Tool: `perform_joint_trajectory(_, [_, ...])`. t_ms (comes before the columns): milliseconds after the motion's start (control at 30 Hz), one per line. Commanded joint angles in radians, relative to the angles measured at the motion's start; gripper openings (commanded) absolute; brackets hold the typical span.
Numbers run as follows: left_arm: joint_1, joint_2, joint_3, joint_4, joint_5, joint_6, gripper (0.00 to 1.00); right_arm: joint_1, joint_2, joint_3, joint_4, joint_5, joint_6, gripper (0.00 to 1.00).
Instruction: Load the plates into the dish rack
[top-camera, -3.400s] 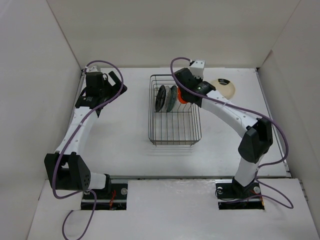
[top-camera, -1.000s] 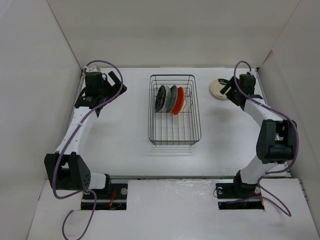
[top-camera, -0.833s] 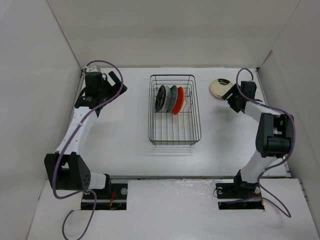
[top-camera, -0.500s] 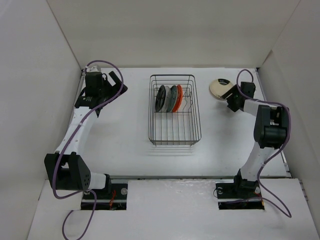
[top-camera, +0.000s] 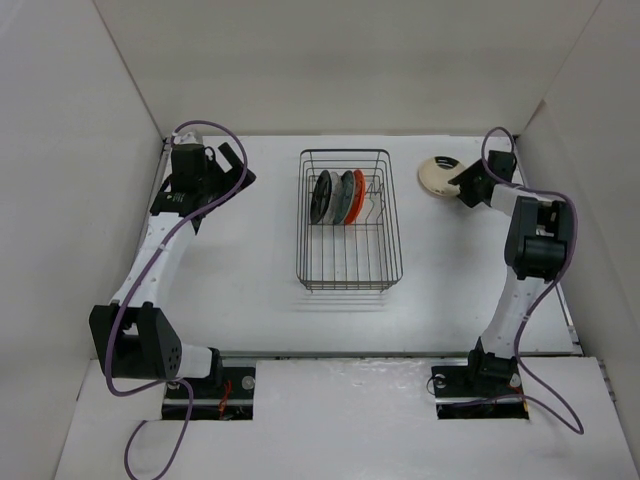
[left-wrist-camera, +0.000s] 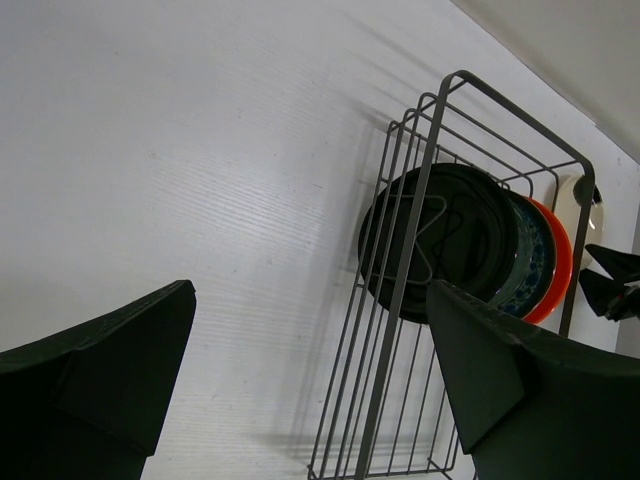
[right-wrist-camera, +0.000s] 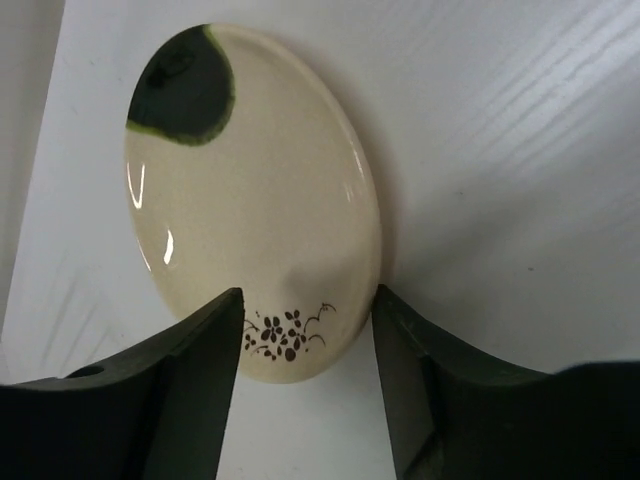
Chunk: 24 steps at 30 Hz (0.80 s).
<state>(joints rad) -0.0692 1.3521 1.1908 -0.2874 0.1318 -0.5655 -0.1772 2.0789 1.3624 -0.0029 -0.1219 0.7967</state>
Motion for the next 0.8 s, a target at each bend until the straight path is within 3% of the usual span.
perform_joint_trajectory(0, [0.006, -0.005, 0.013, 0.031, 0.005, 0.013, 1.0, -0.008, 0.05, 0.082, -0.129, -0.01, 0.006, 0.57])
perform_joint_trajectory(100, [0.006, -0.005, 0.013, 0.031, 0.005, 0.013, 1.0, -0.008, 0.07, 0.103, -0.175, 0.001, 0.006, 0.4])
perform_joint_trajectory(133, [0.006, -0.005, 0.013, 0.031, 0.005, 0.013, 1.0, -0.008, 0.07, 0.112, -0.186, 0.001, 0.006, 0.3])
perform_joint_trajectory(267, [0.006, -0.005, 0.013, 0.031, 0.005, 0.013, 1.0, -0.008, 0.096, 0.148, -0.23, -0.01, 0.006, 0.09])
perform_joint_trajectory(367, [0.006, -0.014, 0.013, 0.031, 0.005, 0.013, 1.0, -0.008, 0.124, 0.179, -0.262, -0.019, -0.004, 0.0])
perform_joint_trajectory(567, [0.006, -0.015, 0.013, 0.031, 0.005, 0.013, 1.0, 0.001, 0.075, 0.136, -0.241, 0.024, -0.013, 0.0])
perform_joint_trajectory(767, [0.006, -0.005, 0.013, 0.031, 0.005, 0.013, 1.0, 0.06, -0.153, 0.063, -0.21, 0.174, -0.022, 0.0])
